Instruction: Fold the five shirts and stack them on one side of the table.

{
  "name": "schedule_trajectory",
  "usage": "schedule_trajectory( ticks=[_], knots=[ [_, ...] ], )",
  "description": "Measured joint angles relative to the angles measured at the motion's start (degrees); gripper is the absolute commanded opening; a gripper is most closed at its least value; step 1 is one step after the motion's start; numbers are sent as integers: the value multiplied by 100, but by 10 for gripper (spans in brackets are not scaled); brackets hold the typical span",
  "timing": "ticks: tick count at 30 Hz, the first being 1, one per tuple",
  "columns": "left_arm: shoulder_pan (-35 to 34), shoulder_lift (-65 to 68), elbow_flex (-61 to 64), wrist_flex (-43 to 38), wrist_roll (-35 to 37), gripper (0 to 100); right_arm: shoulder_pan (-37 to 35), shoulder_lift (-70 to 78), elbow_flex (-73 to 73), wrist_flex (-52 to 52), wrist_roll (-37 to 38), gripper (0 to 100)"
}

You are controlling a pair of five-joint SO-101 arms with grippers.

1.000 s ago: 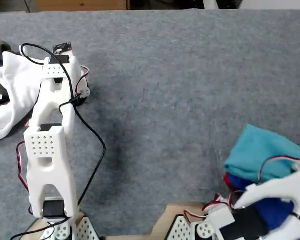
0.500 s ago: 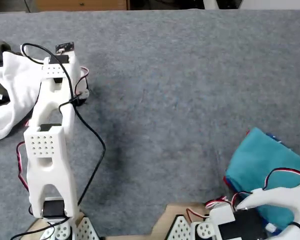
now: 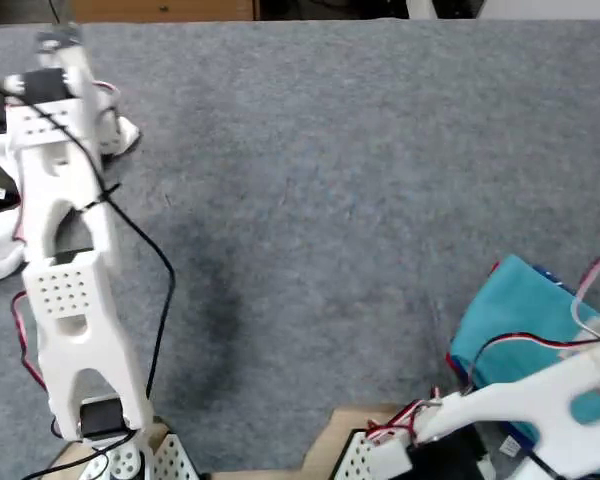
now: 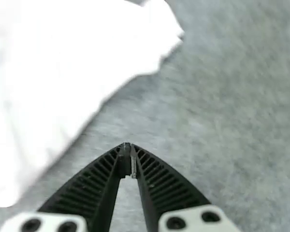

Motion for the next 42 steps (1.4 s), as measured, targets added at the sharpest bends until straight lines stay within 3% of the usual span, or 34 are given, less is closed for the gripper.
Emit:
schedule_trajectory(
  ticks=[8, 12, 17, 23, 26, 32, 34, 38, 42],
  knots=[
    [-1530, -589, 466, 0, -440, 47, -985, -35, 0, 0, -62, 27],
    [-2462, -774, 958, 0, -501, 171, -1802, 220, 0, 0, -510, 27],
    [-3341, -835, 1503, 0, -519, 189, -3033, 659, 0, 0, -1178, 27],
    [-3499, -835, 2330, -26, -1081, 188, -4343, 1160, 0, -35, -2259, 27],
    [-3499, -835, 2716, -563, -1134, 188, -4818, 1363, 0, -325, -2796, 27],
    [-3499, -237, 3165, -2127, -993, 188, -5248, 1697, 0, -1116, -3490, 27],
    [-3490, -26, 3156, -2382, -985, 172, -5266, 1793, 0, -1266, -3543, 27],
    [-3473, 220, 3147, -2637, -985, 11, -5257, 1890, 0, -1310, -3552, 27],
    [-3455, 334, 3112, -2655, -985, 24, -5257, 1890, 0, -1327, -3552, 27]
  ],
)
